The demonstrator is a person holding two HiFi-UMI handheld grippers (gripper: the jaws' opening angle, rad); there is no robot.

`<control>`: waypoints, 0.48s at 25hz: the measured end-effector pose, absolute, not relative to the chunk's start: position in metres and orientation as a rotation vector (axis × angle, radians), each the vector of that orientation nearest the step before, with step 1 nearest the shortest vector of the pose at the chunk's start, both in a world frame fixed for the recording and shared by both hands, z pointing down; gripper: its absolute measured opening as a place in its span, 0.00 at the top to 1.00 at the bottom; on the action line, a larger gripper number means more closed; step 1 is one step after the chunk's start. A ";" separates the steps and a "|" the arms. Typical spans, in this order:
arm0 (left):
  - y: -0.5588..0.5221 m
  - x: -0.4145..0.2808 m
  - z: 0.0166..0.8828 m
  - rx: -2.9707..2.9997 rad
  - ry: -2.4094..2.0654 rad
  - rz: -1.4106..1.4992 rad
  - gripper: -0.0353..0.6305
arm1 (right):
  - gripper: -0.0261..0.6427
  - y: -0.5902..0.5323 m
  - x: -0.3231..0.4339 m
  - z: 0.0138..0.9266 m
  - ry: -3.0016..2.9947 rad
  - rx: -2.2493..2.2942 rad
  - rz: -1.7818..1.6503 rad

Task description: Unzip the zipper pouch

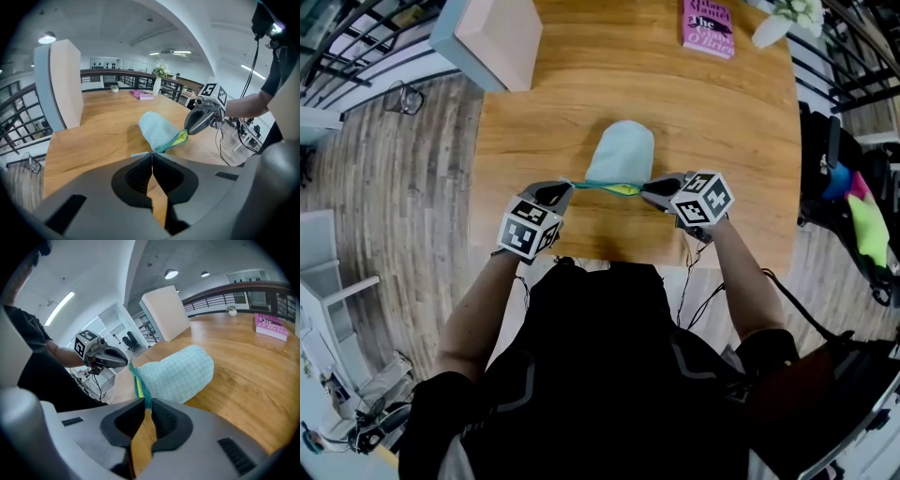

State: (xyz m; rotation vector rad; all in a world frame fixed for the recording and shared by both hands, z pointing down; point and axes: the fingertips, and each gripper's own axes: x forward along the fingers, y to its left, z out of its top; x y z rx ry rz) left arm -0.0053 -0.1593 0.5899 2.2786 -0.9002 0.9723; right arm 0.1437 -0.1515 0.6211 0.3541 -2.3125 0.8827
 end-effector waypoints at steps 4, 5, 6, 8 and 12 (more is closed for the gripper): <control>-0.143 -0.009 0.599 2.274 -0.849 1.011 0.90 | 0.88 -0.133 0.139 0.630 -2.281 0.327 0.971; -0.140 -0.012 0.601 2.272 -0.843 1.015 0.90 | 0.88 -0.128 0.137 0.632 -2.274 0.318 0.994; -0.137 -0.014 0.603 2.265 -0.838 1.020 0.90 | 0.88 -0.123 0.134 0.634 -2.267 0.306 1.013; -0.130 -0.016 0.609 2.247 -0.823 1.034 0.90 | 0.88 -0.115 0.131 0.639 -2.253 0.289 1.039; -0.124 -0.017 0.620 2.225 -0.801 1.082 0.90 | 0.88 -0.112 0.131 0.646 -2.242 0.309 1.101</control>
